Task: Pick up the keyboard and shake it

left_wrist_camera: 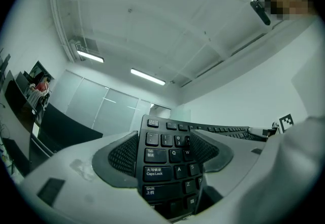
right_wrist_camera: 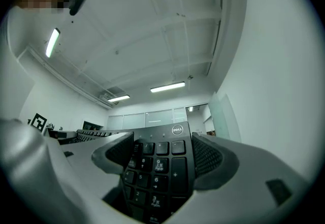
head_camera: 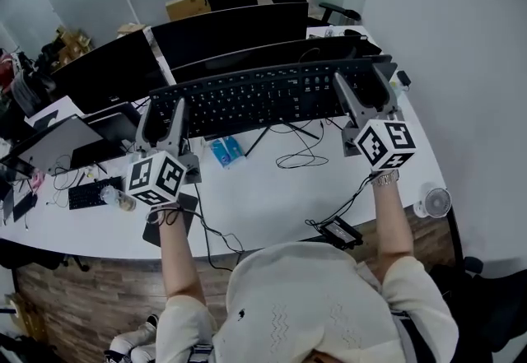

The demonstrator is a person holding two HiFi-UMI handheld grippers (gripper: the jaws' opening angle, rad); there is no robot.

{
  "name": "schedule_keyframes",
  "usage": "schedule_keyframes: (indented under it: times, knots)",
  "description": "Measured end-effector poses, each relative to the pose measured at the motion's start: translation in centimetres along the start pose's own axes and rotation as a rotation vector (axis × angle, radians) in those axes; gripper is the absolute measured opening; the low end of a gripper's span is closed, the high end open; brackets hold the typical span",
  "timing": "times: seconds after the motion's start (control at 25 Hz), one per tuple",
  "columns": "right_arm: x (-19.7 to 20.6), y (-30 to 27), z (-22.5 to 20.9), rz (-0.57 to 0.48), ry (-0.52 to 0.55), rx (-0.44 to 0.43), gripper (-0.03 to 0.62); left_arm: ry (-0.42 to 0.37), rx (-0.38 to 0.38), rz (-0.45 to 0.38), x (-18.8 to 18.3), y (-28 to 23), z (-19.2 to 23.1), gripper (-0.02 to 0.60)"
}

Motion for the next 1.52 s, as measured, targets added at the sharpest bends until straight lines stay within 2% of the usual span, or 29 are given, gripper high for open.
schedule_keyframes:
  times: [0.28,0.36,0.48,0.6,0.72,0.8,1.04,1.16,1.24,1.32,1.4,1.52]
  knots:
    - [-2.4,0.7,0.9,-0.127,0.04,-0.025,0.344,-0.045,0.022,-0.131,-2.5,0.9,-0.6,0.302]
    - [-3.7,1.6,1.4,-0.232,0.067,-0.05,0.345,-0.081,0.038,-0.225,-3.9,1.9,-1.3,0.302]
    - [-5.7,3.8,2.0,-0.439,0.1,-0.101,0.344,-0.167,0.07,-0.436,-6.6,4.3,-3.1,0.302]
    - [-6.8,5.3,2.3,-0.527,0.124,-0.106,0.345,-0.195,0.089,-0.505,-7.6,5.3,-4.0,0.302]
    - [-6.7,4.6,2.3,-0.494,0.12,-0.096,0.345,-0.184,0.075,-0.477,-7.6,4.7,-3.5,0.304]
    - [-5.9,3.7,2.1,-0.42,0.102,-0.081,0.345,-0.158,0.057,-0.404,-6.8,3.9,-2.7,0.304]
    - [-1.0,-0.3,0.2,-0.013,-0.005,-0.001,0.345,-0.02,-0.019,-0.005,-1.6,0.0,-0.2,0.304]
    - [1.2,-1.1,-0.4,0.117,-0.042,0.02,0.345,0.028,-0.045,0.128,0.5,-0.8,0.5,0.304]
    - [1.7,-1.1,-0.4,0.127,-0.049,0.017,0.345,0.025,-0.049,0.129,0.9,-0.7,0.5,0.304]
    - [1.0,-0.9,-0.2,0.075,-0.037,0.004,0.345,-0.001,-0.042,0.066,0.1,-0.3,0.1,0.304]
    - [-0.4,-0.4,0.1,-0.017,-0.012,-0.014,0.345,-0.04,-0.027,-0.037,-1.4,0.3,-0.4,0.304]
    - [-3.0,1.0,0.9,-0.22,0.047,-0.056,0.345,-0.106,0.006,-0.244,-3.9,1.8,-1.6,0.304]
Point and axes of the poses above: the fingertips, and each gripper's own axes: y backward along the fingers, z to its left, x out of its underside, the point moved 4 cm from there along y, backward along the fingers
